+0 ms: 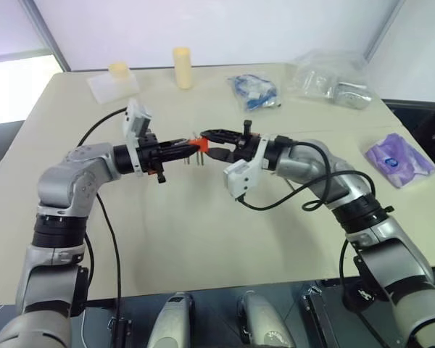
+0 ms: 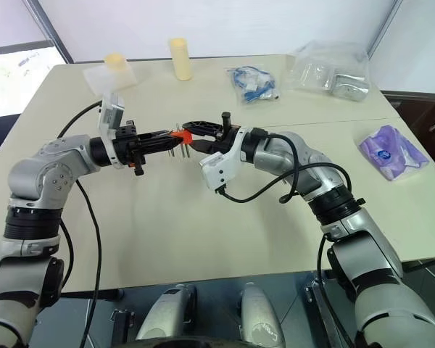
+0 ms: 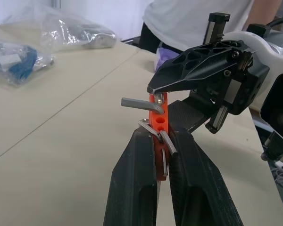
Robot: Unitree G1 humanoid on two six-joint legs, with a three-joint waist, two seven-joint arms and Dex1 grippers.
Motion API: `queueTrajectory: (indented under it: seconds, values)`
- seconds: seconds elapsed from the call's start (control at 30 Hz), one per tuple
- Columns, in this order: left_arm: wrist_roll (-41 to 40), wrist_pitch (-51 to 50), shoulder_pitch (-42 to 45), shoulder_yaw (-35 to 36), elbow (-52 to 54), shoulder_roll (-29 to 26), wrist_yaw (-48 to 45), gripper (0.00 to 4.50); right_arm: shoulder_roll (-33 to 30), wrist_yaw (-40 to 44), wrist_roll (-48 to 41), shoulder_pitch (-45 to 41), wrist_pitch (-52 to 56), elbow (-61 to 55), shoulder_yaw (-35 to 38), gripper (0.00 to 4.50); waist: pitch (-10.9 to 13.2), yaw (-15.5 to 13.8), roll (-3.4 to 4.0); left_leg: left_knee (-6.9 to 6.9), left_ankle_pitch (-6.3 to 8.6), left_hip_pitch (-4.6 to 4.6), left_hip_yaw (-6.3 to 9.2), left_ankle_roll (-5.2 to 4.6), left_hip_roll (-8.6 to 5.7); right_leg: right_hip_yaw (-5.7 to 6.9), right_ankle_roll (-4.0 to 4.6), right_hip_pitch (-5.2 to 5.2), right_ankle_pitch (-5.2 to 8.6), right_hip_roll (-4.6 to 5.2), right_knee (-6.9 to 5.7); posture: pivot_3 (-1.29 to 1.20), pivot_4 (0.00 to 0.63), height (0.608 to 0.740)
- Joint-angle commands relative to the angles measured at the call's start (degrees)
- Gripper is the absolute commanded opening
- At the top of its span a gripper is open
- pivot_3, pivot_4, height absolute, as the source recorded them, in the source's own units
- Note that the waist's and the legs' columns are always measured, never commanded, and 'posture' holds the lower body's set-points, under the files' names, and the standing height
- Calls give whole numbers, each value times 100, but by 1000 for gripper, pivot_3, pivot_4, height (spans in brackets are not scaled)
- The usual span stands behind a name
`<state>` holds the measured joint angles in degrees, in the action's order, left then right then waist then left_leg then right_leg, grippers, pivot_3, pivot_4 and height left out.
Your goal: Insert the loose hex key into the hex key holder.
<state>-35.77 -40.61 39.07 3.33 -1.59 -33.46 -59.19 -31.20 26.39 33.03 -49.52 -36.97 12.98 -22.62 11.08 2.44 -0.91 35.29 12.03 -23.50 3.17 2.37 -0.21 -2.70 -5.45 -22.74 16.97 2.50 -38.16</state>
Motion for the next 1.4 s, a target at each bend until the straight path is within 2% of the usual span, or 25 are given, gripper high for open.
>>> queueTrajectory:
  seconds: [0.03, 0.5, 0.53, 0.63, 0.67, 0.83, 1.03, 1.17, 1.4]
  values:
    - [-15, 52, 60, 132, 94, -36, 89, 57, 10, -8, -140, -78, -38, -173, 140, 1294, 0, 0, 0, 0, 0, 0, 0, 0, 0, 0, 0, 0, 0, 0, 0, 0, 150, 740]
    - [65, 158, 68, 81, 43, -38, 62, 57, 37, 65, -198, -55, 98, -212, 159, 1294, 0, 0, 0, 0, 0, 0, 0, 0, 0, 0, 0, 0, 0, 0, 0, 0, 150, 740]
    - [67, 170, 66, 77, 38, -40, 57, 0, 40, 68, -203, -55, 104, -209, 157, 2354, 0, 0, 0, 0, 0, 0, 0, 0, 0, 0, 0, 0, 0, 0, 0, 0, 150, 740]
    - [66, 191, 58, 66, 32, -52, 53, 0, 43, 119, -203, -44, 182, -217, 151, 3751, 0, 0, 0, 0, 0, 0, 0, 0, 0, 0, 0, 0, 0, 0, 0, 0, 150, 740]
    - [66, 193, 53, 65, 37, -54, 49, 0, 43, 126, -198, -42, 200, -223, 150, 4369, 0, -1, 0, 0, 0, 0, 0, 0, 0, 0, 0, 0, 0, 0, 0, 0, 150, 740]
    - [85, 213, 31, 63, 64, -61, 34, 0, -13, 281, -204, -7, 429, -288, 181, 4442, 0, -1, 0, 0, 0, 0, 0, 0, 0, 0, 0, 0, 0, 0, 0, 0, 150, 740]
    - [138, 266, 55, 49, 102, -64, 15, 0, -356, 933, -179, -49, 964, -13, 159, 4442, 0, -10, 0, 1, 0, 0, -1, 0, -1, 0, 0, 1, 0, 2, 0, 0, 150, 740]
    - [164, 296, 101, 55, 55, -54, 27, 0, -574, 1062, -30, -109, 823, 70, 55, 4442, 0, -5, 0, 1, 0, 0, -2, 0, -1, 0, 0, 0, 0, 1, 1, 0, 150, 740]
    - [226, 372, 89, 47, -26, -58, 42, 0, -571, 1217, -198, 7, 857, -299, 130, 4442, 0, 4, 0, -1, 0, 0, -1, 0, 1, -1, 0, -2, 0, -4, 0, 0, 150, 740]
